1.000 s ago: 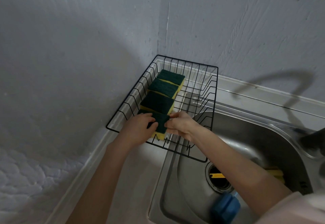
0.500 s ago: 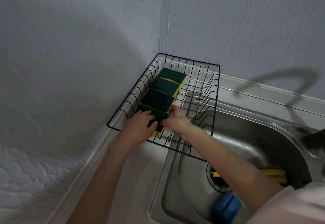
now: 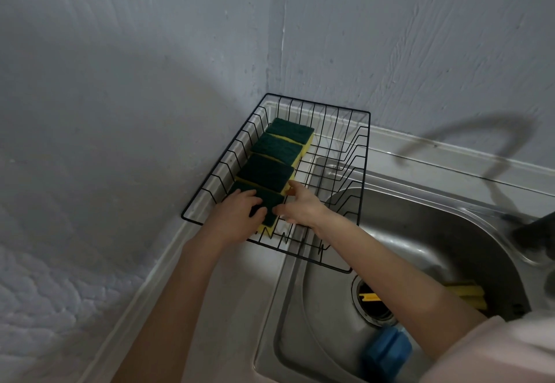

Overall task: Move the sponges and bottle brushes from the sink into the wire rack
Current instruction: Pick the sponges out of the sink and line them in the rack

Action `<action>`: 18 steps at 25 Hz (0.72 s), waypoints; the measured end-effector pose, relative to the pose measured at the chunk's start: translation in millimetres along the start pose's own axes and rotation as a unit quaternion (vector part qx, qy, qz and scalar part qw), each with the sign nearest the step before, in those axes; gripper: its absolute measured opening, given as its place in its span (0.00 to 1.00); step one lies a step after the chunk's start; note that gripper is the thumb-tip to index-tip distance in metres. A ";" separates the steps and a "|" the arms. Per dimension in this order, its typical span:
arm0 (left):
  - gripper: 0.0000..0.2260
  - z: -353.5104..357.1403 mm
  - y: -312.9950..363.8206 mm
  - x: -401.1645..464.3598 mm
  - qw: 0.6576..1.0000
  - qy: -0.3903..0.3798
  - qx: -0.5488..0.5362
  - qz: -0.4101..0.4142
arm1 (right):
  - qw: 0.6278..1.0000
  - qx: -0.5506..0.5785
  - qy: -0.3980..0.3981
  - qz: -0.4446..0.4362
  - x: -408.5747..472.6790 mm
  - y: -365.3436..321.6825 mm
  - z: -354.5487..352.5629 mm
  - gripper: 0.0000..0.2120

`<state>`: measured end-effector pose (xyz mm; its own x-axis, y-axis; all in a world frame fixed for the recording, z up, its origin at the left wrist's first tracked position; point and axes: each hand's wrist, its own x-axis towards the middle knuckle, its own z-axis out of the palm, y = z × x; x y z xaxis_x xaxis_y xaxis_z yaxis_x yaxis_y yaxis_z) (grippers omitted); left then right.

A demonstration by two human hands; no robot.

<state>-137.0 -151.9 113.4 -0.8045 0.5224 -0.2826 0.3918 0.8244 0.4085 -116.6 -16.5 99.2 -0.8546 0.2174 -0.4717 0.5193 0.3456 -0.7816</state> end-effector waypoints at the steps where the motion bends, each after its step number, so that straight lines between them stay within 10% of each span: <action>1: 0.18 -0.8 0.9 -0.5 1.000 0.001 -0.005 0.001 | 1.000 -0.026 0.002 -0.006 -2.1 -0.6 -1.9 0.33; 11: 0.21 -10.2 30.6 -39.8 0.994 0.099 -0.007 0.043 | 0.939 -0.310 0.065 -0.131 -52.7 4.8 -32.8 0.27; 18: 0.21 1.6 97.7 -64.5 0.984 0.149 -0.012 0.092 | 0.925 -0.310 0.124 -0.180 -102.9 36.1 -87.2 0.25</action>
<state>-46.1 -104.7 170.2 -0.8179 0.5718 0.0642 0.5352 0.7151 0.4497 -9.4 53.1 155.2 -0.9851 0.1624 -0.0568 0.1705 0.8775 -0.4483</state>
